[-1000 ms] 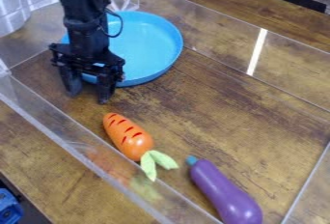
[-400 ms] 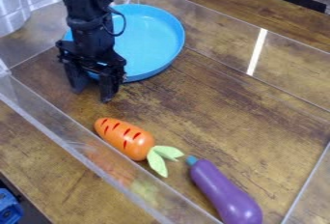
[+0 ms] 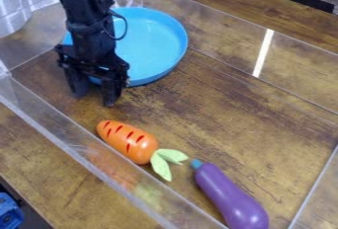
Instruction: Move the carrot to the right side
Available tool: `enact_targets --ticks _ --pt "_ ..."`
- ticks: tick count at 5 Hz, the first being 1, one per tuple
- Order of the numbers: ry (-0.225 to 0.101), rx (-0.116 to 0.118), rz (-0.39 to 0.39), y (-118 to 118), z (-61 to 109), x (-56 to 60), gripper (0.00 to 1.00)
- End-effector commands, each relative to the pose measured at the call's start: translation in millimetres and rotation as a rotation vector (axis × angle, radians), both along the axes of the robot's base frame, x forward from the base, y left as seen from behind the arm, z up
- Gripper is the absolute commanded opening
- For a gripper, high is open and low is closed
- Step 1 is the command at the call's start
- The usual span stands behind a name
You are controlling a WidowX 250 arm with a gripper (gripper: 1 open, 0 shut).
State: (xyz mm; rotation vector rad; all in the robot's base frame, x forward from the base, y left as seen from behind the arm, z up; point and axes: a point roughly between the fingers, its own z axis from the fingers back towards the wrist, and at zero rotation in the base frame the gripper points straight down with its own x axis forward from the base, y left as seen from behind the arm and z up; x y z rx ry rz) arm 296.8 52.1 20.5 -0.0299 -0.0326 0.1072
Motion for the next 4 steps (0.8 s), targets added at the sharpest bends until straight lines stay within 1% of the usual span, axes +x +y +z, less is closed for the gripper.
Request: enact_targets --ticks 1,3,4 --pt "-0.066 0.005 -0.024 -7 17.3 16.6 1.0" --pt "-0.076 0.005 -0.05 -34 11.7 22.5 1.0" --pt "-0.082 0.003 -0.05 -37 8.9 27.5 1.0"
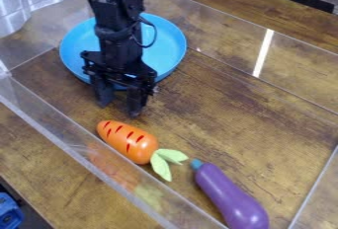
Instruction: Move the carrot to the right side
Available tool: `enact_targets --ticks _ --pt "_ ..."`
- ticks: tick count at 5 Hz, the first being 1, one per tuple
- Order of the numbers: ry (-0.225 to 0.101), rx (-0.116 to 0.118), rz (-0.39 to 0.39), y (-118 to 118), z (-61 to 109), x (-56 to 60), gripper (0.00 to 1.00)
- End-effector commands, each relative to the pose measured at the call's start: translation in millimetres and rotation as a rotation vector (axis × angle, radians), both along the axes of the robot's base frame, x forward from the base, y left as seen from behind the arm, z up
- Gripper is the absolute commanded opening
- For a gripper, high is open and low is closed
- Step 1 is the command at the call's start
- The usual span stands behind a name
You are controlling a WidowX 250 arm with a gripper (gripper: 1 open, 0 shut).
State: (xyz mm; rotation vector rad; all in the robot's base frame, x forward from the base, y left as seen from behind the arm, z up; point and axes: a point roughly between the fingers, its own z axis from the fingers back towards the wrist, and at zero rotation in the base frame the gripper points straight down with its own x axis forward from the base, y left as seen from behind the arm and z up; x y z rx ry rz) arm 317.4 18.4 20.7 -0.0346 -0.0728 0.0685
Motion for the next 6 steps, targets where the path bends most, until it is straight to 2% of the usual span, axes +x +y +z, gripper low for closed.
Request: enact_targets --ticks 1,2,4,6 --pt "-0.044 0.006 -0.001 -1 6.8 15.5 1.0" --pt "-0.049 0.006 0.014 3 5.3 22.4 1.0" --pt "-0.051 -0.002 -0.117 -4 1.9 26.0 1.0" --pt "-0.047 -0.027 -0.22 -7 10.8 22.1 1.0"
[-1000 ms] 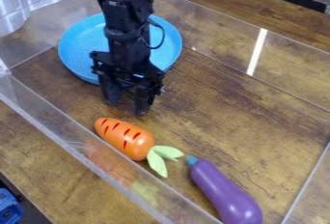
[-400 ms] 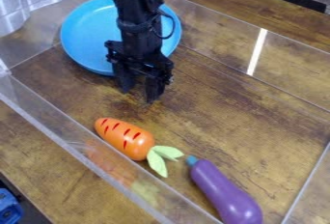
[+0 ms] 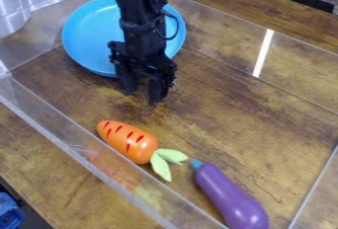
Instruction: Move the carrot to the right side
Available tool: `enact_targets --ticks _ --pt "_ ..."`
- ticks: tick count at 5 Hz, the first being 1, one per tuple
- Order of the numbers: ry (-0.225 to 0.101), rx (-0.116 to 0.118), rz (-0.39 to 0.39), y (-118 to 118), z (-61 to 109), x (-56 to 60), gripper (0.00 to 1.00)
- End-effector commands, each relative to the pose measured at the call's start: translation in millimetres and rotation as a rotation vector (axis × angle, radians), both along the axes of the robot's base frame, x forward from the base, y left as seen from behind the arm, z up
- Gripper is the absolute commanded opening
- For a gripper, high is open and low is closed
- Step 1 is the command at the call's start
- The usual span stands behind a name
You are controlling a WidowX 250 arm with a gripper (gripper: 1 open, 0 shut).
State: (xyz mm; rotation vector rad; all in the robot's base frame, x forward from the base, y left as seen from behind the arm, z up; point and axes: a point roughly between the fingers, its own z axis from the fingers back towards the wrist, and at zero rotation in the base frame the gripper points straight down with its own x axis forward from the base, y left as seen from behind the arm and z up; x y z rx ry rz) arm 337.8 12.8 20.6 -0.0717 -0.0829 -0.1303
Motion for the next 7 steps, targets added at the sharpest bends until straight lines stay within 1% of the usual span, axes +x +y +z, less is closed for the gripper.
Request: enact_targets --ticks 1,3,4,5,6,7 --pt "-0.031 -0.013 -0.077 -3 13.6 0.1 1.0" --pt "-0.044 -0.028 0.046 37 30.5 -1.2 1.0" --pt "-0.054 -0.034 0.097 38 46.9 2.9 1.0" --pt "-0.075 -0.031 0.139 38 72.3 9.2 1.0" --pt "-0.094 -0.025 0.184 39 105.0 20.4 1.0" --pt "-0.109 -0.023 0.207 48 115.2 37.2 1.0"
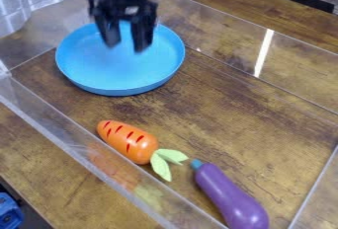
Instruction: Move the carrot to the right side
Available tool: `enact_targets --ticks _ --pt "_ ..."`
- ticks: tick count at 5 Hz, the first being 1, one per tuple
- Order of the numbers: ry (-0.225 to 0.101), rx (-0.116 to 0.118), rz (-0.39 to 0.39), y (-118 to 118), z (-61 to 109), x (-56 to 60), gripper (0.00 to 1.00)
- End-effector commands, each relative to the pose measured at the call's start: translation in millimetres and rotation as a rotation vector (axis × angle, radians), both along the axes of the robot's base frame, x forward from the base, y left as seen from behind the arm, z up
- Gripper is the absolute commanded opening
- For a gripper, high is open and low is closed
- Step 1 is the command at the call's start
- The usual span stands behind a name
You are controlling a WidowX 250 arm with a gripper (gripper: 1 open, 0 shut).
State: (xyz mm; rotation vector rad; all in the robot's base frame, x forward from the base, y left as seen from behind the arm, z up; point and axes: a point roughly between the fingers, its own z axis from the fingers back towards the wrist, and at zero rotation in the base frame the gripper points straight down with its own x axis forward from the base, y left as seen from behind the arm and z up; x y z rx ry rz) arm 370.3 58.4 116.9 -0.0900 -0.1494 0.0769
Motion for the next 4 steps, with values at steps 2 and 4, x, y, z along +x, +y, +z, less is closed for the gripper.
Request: enact_targets --ticks 2,4 --pt "-0.057 0.019 -0.009 10 23.9 8.1 1.0" --pt "-0.036 0.034 -0.046 13 -5.3 -2.7 1.0"
